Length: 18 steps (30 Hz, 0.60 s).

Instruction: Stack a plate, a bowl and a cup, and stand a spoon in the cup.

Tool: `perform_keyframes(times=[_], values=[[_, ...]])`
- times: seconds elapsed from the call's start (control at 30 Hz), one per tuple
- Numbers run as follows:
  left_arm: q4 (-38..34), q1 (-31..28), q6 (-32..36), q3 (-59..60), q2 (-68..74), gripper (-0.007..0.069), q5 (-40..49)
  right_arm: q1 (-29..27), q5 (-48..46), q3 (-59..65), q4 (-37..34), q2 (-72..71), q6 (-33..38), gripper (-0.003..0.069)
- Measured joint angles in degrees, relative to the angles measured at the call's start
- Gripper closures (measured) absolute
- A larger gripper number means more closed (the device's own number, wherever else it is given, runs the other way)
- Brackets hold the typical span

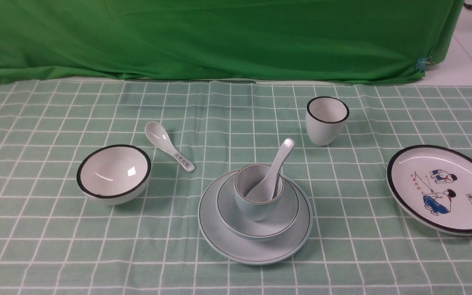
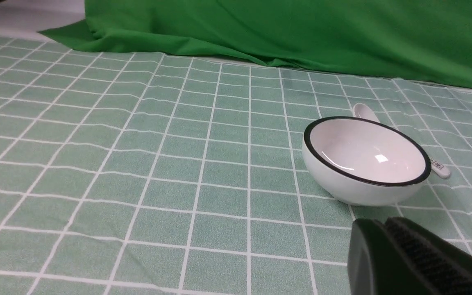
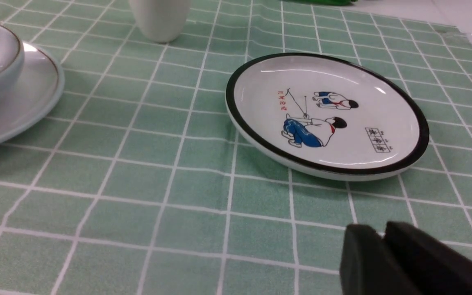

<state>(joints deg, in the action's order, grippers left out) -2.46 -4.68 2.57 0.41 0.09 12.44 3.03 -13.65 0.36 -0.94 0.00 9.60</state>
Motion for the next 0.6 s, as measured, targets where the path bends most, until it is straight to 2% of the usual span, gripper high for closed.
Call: perform_keyframes(times=[0.6], values=[[0.22,0.00,0.05,0.00,0.00,0.0613,0.10,0.00,0.05,0.00,0.00,0.00,0.00,0.0504]])
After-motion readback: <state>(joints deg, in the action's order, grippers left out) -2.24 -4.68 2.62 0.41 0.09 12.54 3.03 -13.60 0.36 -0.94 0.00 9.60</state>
